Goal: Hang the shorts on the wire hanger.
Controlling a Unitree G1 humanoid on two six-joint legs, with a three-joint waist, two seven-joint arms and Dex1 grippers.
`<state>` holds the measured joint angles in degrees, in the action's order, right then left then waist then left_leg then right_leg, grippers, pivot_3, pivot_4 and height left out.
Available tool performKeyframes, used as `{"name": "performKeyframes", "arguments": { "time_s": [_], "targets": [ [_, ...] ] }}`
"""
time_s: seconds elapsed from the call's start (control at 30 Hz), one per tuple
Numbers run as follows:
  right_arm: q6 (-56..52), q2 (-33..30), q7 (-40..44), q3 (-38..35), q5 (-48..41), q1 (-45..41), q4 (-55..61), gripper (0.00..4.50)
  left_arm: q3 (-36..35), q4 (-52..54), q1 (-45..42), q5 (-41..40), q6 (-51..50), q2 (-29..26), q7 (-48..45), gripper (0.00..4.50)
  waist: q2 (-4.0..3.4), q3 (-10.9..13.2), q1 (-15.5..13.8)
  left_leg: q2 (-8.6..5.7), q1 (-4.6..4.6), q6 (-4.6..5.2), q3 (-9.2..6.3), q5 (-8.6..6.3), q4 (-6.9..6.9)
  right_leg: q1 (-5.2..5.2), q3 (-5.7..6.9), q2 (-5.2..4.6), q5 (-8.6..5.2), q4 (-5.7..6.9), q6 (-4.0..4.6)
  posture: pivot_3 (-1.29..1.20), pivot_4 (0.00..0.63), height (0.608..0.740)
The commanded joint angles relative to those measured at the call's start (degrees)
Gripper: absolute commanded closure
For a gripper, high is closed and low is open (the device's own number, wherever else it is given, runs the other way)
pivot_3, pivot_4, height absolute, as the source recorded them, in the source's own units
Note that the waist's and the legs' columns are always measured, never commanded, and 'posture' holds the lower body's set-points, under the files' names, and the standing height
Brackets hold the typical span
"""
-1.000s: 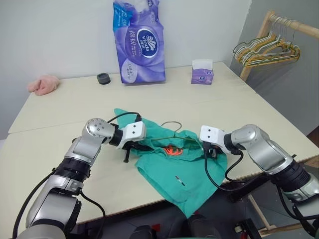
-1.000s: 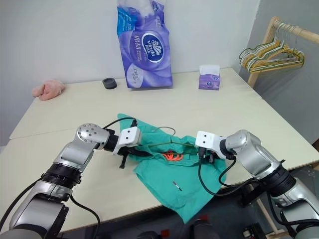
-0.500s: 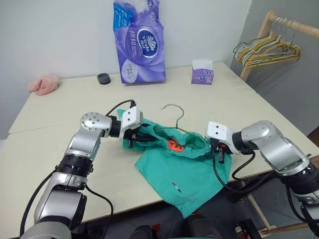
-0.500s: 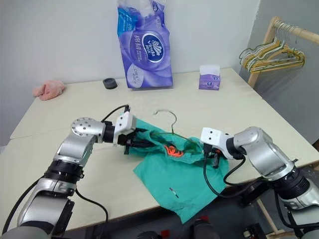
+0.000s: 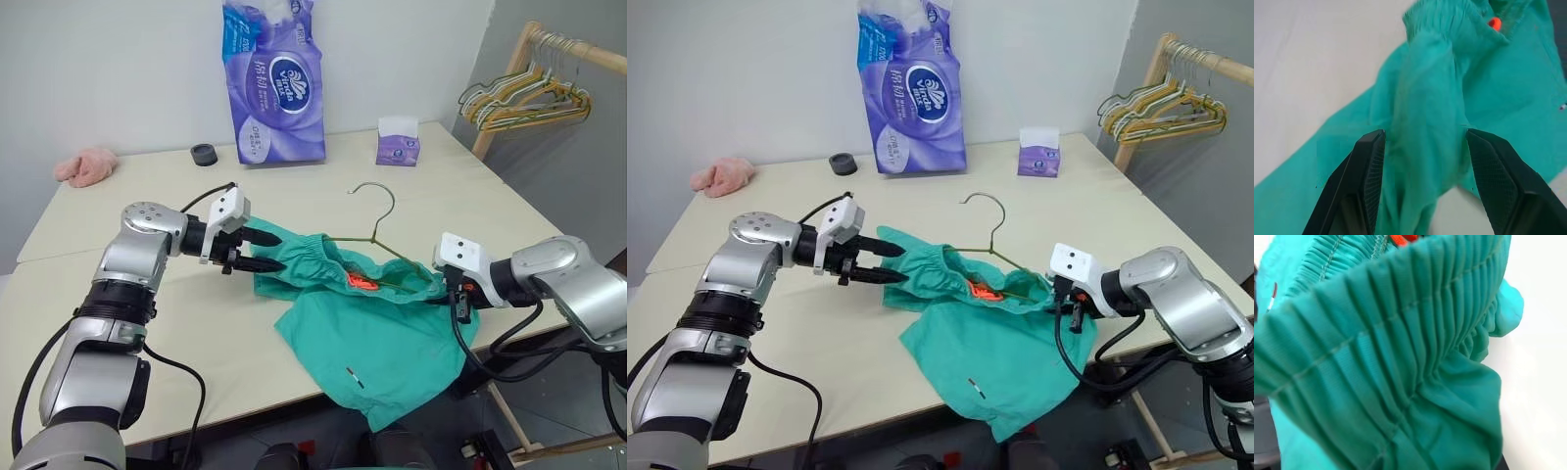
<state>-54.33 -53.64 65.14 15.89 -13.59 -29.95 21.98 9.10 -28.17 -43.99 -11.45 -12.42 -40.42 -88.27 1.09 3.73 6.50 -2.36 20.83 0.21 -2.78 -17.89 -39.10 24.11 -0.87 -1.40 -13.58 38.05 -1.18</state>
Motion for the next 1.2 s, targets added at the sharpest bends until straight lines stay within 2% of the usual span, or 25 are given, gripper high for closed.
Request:
{"name": "performKeyframes", "arguments": {
  "time_s": [0.03, 0.23, 0.33, 0.57, 1.2],
  "targets": [
    [-0.53, -1.15, -0.30, -2.37, -1.75, -0.33, 1.83, 4.50, 1.29, 2.02, 0.22, 1.54, 1.45, -0.80, -0.65, 1.73, 0.00, 0.00, 0.04, 0.00, 0.00, 0.00, 0.00, 0.00, 0.00, 0.00, -0.01, 0.00, 0.00, 0.00, 0.00, -0.19, 0.021, 0.740],
    [-0.95, -2.19, -0.86, -2.59, -3.32, -0.01, 2.74, 4.50, 1.38, -3.00, -1.00, 4.17, 5.31, 2.11, 4.21, 1.73, 0.01, 0.00, -0.05, 0.00, 0.00, 0.00, 0.01, 0.00, 0.00, 0.00, 0.00, 0.00, 0.00, -0.01, 0.00, -0.20, 0.024, 0.740],
    [-1.32, -2.65, -1.23, -2.93, -4.09, 0.43, 3.40, 4.50, 0.49, -8.87, -3.04, 5.59, 8.60, 3.83, 7.90, 2.29, 0.01, 0.00, -0.07, 0.00, 0.01, 0.00, 0.01, 0.00, 0.00, 0.00, 0.00, 0.00, 0.00, 0.00, 0.00, -0.20, 0.026, 0.740],
    [-1.84, -3.28, -2.06, -3.68, -5.46, 1.41, 4.48, 4.50, 0.17, -13.68, -4.32, 5.97, 12.90, 4.71, 8.39, 4.41, 0.00, 0.00, 0.04, 0.01, 0.01, 0.01, 0.01, 0.00, 0.01, 0.01, 0.01, 0.00, 0.00, -0.01, 0.00, -0.21, 0.029, 0.740],
    [-1.36, -6.67, -2.43, -5.70, -9.07, 4.81, 6.98, 4.50, -0.01, -19.67, -4.42, 7.82, 19.19, 3.70, 9.15, 4.48, 0.01, 0.00, -0.02, 0.01, 0.01, 0.01, 0.01, -0.01, 0.00, 0.00, 0.01, 0.00, 0.00, -0.01, -0.01, -0.20, 0.031, 0.740]
  ]
}}
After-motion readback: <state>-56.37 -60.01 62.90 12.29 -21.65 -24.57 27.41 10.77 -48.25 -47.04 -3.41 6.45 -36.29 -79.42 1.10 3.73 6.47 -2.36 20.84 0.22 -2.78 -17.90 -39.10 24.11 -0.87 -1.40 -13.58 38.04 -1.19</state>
